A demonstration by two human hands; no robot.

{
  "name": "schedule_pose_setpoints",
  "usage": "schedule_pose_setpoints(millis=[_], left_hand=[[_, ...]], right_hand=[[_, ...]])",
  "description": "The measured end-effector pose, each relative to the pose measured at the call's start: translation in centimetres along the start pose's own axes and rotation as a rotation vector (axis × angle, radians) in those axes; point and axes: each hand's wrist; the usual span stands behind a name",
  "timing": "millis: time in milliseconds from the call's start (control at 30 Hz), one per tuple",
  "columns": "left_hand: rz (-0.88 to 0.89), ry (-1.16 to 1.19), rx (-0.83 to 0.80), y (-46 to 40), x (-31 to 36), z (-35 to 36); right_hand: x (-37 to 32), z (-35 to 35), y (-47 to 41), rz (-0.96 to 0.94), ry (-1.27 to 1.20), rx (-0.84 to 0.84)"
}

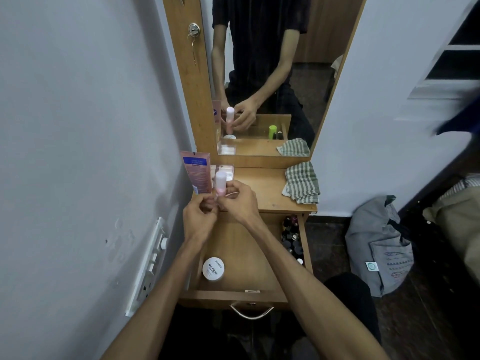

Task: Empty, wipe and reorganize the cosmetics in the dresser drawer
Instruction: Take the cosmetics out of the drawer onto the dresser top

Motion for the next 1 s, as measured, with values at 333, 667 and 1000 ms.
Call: schedule_pose_setpoints(millis=[333,667,1000], left_hand=[[-0.052,-0.104,0.103,-2.1,0.2,1.8],[-0.074,-0.156,0.146,-1.5,-0.1,1.9],[-0.071,-0.184,0.137,-0.4,-1.2,1.4]], right_hand=[[0.4,0.9,-2.6,-0.040,0.103,0.049],[1.4,1.5,-2.7,-0.066,0.053,0.016],[1.9,1.1,-1.3,-0.028,0.077,0.037]])
Point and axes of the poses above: each hand's wrist, its own y-axis away from the middle knuckle, its own z-axis out of the palm, x = y × z, and after that the axes turned 9 degrees about -z, right-handed
